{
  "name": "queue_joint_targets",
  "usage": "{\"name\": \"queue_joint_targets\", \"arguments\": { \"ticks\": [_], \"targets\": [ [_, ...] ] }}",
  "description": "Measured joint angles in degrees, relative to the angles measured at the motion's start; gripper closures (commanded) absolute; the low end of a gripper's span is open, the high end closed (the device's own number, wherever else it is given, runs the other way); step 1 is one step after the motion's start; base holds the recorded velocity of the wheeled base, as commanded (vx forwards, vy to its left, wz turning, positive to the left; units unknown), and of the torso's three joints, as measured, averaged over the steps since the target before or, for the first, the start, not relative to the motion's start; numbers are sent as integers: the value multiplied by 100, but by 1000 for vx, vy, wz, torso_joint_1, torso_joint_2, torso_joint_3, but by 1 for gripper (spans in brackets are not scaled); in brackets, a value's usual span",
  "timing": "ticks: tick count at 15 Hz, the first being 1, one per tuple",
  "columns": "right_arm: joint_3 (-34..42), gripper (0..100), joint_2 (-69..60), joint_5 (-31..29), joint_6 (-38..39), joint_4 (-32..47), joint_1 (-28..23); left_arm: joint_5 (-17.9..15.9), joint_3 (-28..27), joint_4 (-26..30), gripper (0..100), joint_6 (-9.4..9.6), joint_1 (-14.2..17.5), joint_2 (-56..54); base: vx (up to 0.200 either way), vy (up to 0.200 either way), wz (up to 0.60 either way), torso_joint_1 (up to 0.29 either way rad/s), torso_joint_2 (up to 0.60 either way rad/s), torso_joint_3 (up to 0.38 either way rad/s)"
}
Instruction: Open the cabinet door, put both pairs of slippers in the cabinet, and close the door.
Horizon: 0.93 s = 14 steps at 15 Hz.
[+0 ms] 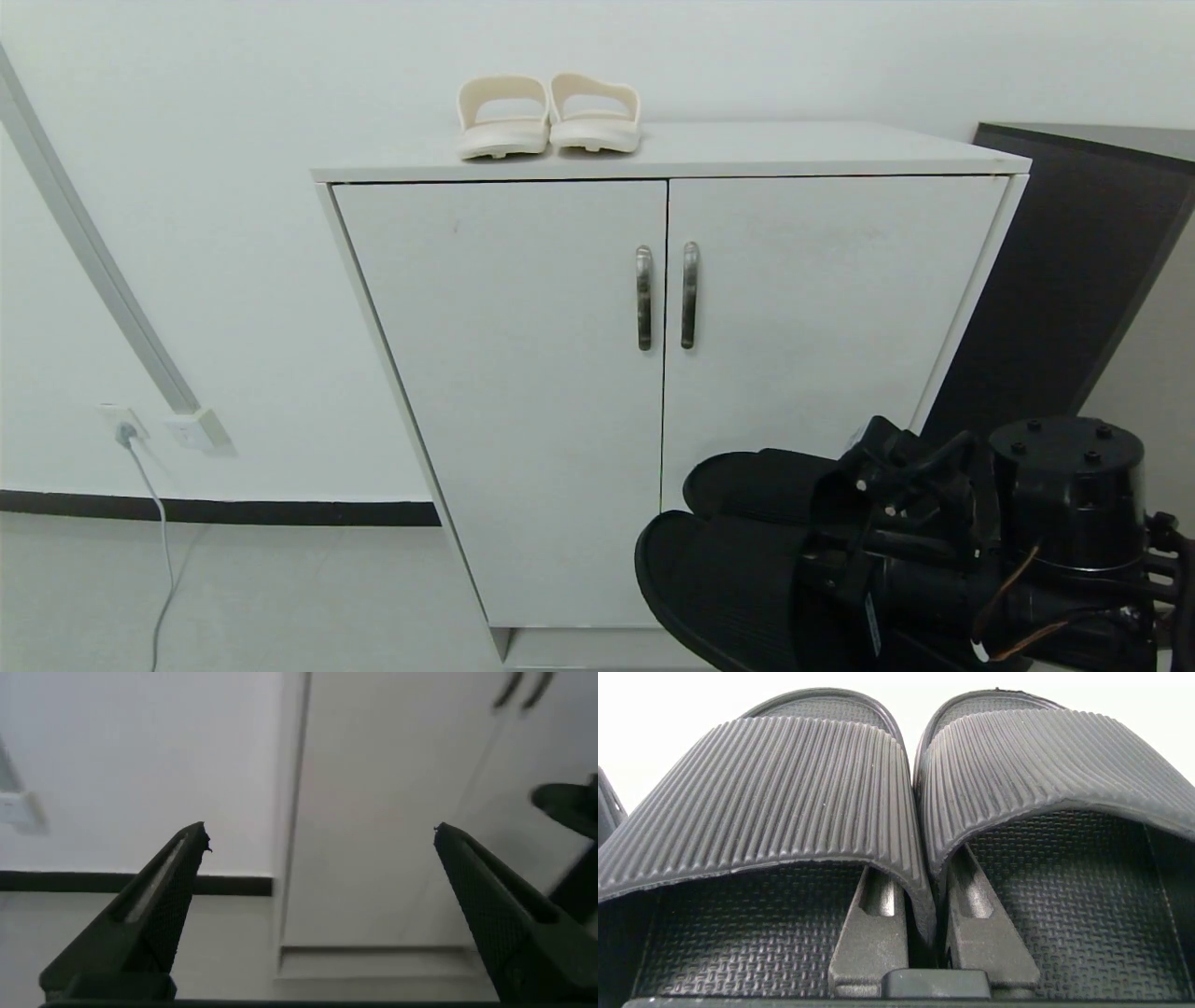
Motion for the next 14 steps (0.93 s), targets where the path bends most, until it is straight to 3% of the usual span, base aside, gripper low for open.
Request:
{"name": "queue_joint_targets", "arguments": {
  "ticks": [4, 7, 12, 14],
  "targets": [
    [27, 100, 0, -15, -2, 0, 11, -1404, -656, -180, 0, -77, -73, 1463, 0, 0, 0, 0, 0, 0],
    [33, 100, 5, 21, 5, -1, 11, -2174, -962, -874, 0, -39, -178, 2669, 0, 0, 0, 0, 0, 0],
    [52, 100, 24, 24, 5, -1, 26, -2394, -1153, -2758, 0, -68, -1035, 4609, 0, 0, 0, 0, 0, 0],
    [61, 100, 21, 27, 5, -12, 33, -2386, -1387, -3096, 0, -83, -1386, 5261, 0, 0, 0, 0, 0, 0]
  ]
}}
